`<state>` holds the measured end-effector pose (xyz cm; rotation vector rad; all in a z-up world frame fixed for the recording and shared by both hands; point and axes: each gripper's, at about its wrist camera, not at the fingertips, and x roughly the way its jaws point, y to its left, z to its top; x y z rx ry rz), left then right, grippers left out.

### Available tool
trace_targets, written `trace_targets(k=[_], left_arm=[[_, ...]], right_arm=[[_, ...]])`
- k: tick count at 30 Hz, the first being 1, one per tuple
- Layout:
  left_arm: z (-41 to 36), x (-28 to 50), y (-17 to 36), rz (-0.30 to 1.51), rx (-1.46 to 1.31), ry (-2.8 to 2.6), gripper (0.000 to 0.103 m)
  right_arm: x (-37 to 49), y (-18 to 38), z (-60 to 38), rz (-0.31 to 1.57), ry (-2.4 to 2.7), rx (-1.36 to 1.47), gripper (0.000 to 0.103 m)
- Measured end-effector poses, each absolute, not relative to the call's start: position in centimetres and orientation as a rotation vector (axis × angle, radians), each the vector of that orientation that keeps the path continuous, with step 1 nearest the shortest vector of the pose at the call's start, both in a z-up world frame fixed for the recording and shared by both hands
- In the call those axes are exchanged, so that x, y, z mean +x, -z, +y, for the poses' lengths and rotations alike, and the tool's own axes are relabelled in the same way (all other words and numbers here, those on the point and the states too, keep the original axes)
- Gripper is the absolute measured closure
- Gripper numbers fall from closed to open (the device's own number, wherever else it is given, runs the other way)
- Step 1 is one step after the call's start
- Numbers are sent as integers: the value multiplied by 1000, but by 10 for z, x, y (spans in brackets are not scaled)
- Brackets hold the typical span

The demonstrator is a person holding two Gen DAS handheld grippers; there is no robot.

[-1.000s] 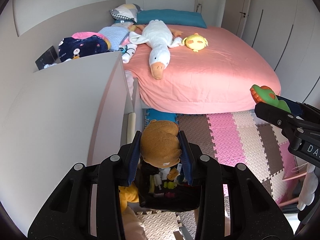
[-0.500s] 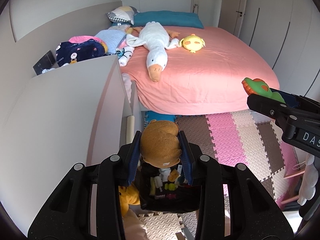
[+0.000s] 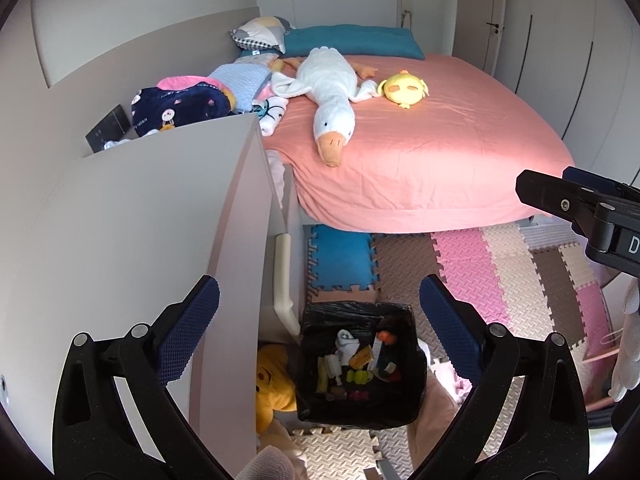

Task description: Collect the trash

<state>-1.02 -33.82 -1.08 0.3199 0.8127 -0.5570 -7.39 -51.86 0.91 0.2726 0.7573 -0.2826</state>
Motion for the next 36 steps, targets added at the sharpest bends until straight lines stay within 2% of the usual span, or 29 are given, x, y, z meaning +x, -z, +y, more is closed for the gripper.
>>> trace_targets(k=[36], left_arm=[[-332,-15,4,805,255,640,7]], right_arm=[[-77,-10,-511,759,273,264,17]])
